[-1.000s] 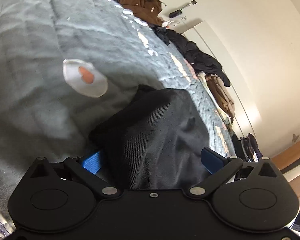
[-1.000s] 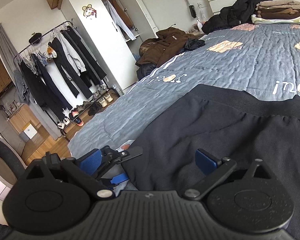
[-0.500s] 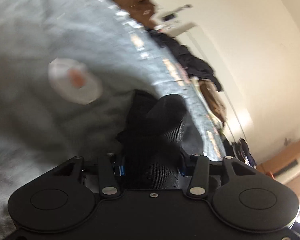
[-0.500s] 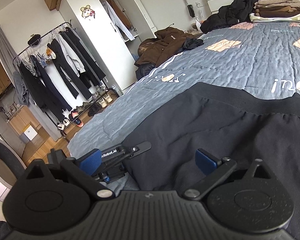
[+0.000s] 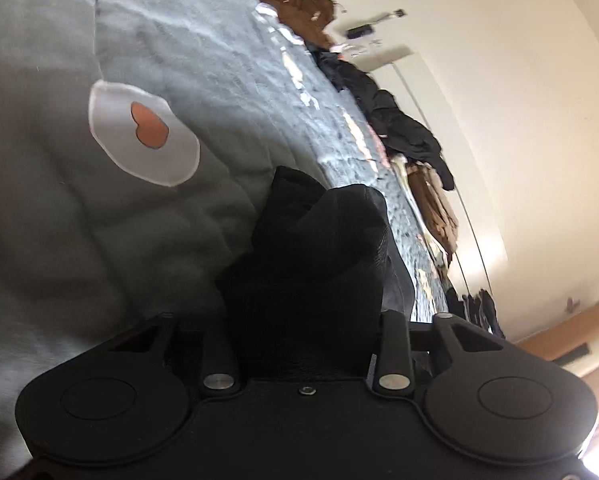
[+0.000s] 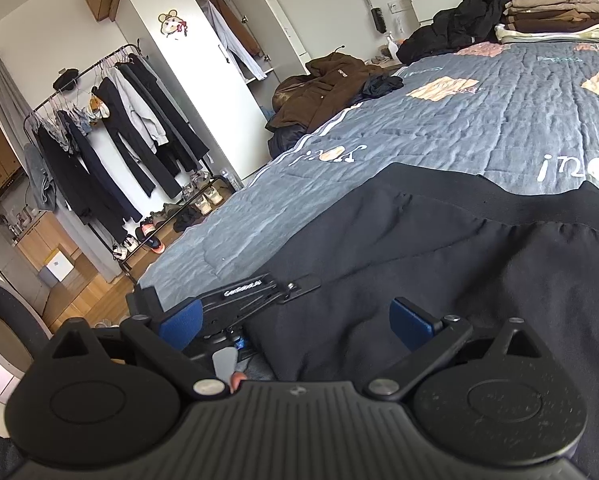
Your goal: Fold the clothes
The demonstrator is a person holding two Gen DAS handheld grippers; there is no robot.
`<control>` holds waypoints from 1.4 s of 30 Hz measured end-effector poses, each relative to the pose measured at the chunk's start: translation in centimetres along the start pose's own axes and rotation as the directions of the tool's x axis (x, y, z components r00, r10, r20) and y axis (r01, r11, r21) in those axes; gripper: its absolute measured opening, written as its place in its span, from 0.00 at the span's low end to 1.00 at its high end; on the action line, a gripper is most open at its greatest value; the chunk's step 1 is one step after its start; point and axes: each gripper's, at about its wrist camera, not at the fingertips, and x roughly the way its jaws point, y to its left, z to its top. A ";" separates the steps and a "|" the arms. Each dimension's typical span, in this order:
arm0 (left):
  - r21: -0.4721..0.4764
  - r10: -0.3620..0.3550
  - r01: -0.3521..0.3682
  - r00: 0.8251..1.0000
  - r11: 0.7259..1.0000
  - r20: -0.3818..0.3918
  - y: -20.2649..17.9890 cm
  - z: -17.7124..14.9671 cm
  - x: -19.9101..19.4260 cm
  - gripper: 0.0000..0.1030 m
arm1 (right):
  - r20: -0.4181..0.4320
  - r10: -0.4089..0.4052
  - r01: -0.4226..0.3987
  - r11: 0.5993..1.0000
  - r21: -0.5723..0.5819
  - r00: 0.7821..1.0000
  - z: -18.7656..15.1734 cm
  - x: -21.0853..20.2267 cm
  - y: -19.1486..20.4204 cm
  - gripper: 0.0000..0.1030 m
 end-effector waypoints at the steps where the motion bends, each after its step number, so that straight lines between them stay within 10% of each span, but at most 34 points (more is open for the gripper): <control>1: -0.005 0.004 -0.004 1.000 1.000 -0.002 0.1 0.0 0.1 0.38 | 0.002 -0.001 0.001 1.000 0.002 1.000 0.0 -0.1 -0.1 0.97; 7: -0.006 0.032 -0.032 0.999 0.999 -0.002 -0.3 0.5 1.1 0.53 | 0.006 -0.009 0.009 1.000 0.008 1.000 -0.1 -0.6 -0.6 0.97; 19: 0.283 0.001 -0.010 0.999 0.959 0.033 -5.3 0.1 0.1 0.26 | 0.044 -0.022 0.020 0.999 0.034 0.999 0.1 -2.3 -1.8 0.97; 30: 0.643 -0.094 0.049 0.995 0.764 0.036 -13.4 -3.9 -0.8 0.25 | 0.158 -0.059 0.039 0.991 0.128 0.986 1.4 -6.3 -5.2 0.97; 42: 0.796 -0.227 0.179 0.972 0.578 -0.053 -21.0 -8.3 -1.4 0.24 | 0.298 -0.208 0.117 0.948 0.295 0.932 1.9 -12.8 -12.0 0.97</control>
